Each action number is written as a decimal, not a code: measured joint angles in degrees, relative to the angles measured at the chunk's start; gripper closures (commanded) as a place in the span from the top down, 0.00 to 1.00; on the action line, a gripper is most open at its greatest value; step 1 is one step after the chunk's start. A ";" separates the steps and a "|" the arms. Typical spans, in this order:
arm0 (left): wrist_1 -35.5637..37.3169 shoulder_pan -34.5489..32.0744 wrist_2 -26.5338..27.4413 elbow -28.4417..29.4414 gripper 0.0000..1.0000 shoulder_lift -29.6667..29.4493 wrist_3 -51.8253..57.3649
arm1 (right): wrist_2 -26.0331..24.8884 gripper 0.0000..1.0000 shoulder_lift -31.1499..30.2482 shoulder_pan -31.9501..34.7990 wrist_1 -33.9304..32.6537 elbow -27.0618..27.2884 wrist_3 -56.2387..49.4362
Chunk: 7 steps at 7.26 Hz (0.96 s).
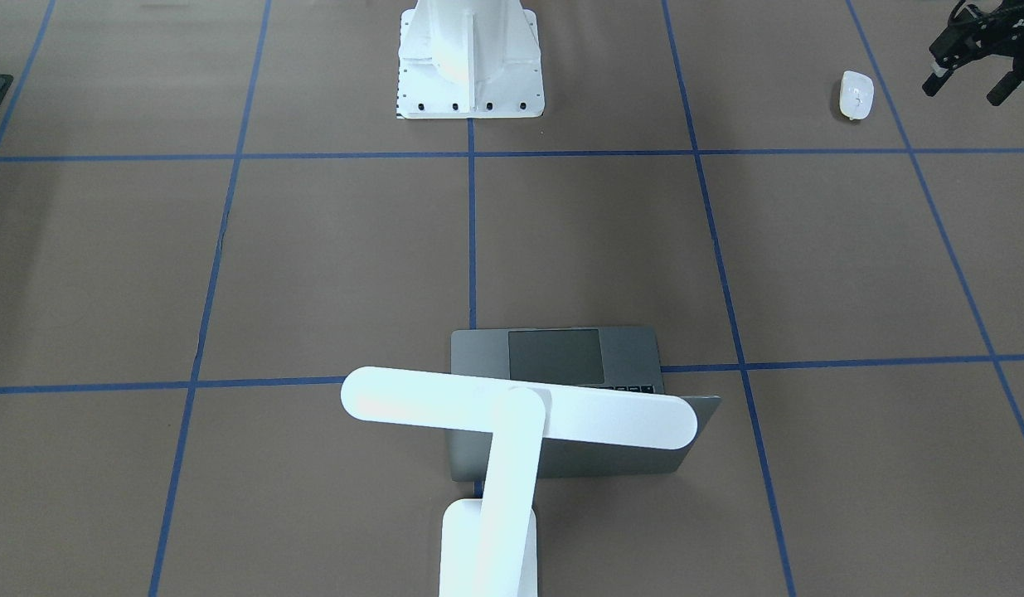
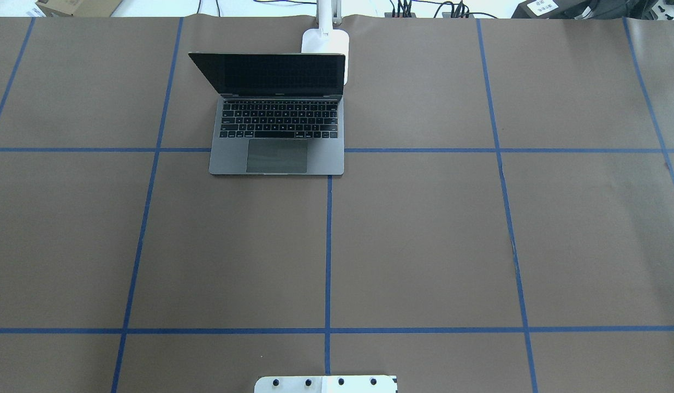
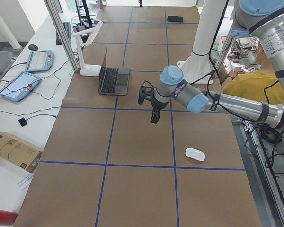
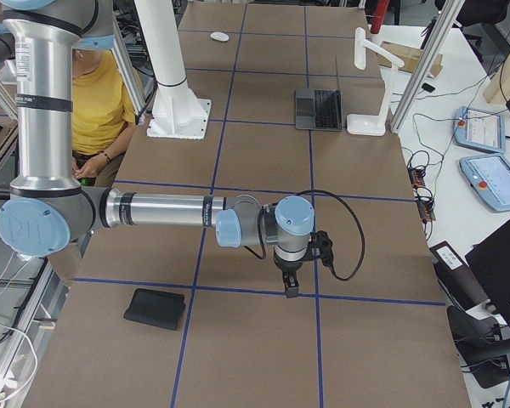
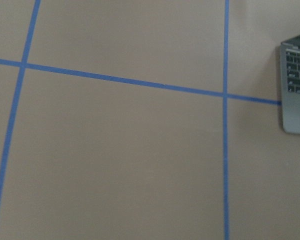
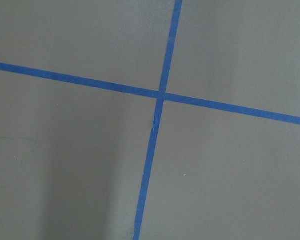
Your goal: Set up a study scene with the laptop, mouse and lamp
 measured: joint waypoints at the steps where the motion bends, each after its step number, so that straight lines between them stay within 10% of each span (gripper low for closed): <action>1: -0.55 0.02 -0.24 0.39 1.00 0.91 1.99 | 0.08 1.00 -0.03 0.00 0.00 0.12 0.01; 7: -8.62 6.00 -12.73 8.30 1.00 -1.79 -1.45 | 0.36 1.00 -0.14 0.00 0.06 0.37 -0.03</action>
